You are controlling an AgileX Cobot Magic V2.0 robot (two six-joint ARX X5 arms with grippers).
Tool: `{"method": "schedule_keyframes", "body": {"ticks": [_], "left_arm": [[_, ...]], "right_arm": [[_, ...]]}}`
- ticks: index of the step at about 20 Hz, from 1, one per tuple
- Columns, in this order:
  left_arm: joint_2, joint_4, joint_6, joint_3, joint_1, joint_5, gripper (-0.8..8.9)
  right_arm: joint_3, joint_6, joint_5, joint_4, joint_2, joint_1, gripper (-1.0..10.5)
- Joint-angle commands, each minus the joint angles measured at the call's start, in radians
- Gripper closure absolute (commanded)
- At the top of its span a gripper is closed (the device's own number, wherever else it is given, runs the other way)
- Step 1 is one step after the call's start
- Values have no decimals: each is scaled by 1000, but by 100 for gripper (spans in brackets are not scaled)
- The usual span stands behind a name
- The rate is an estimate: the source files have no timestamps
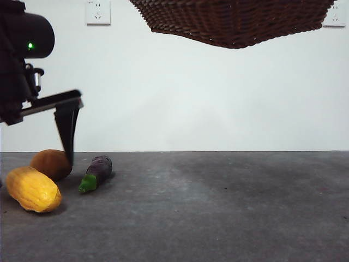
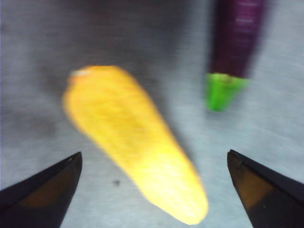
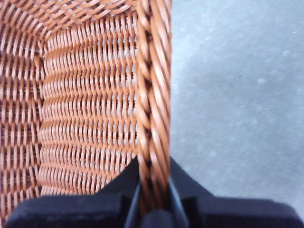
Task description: Help me put the vegetables on the table into the basket
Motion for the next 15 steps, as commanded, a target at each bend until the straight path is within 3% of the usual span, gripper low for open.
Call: {"method": "schedule_keyframes", "body": {"ticks": [1, 8, 15], "left_arm": [[25, -15, -35, 0, -3, -26, 188], [80, -13, -67, 0, -3, -56, 198], [89, 17, -63, 0, -3, -48, 711]], "right_arm": [[0, -12, -26, 7, -7, 2, 958], [0, -14, -53, 8, -7, 2, 959], [0, -15, -56, 7, -7, 2, 958]]}}
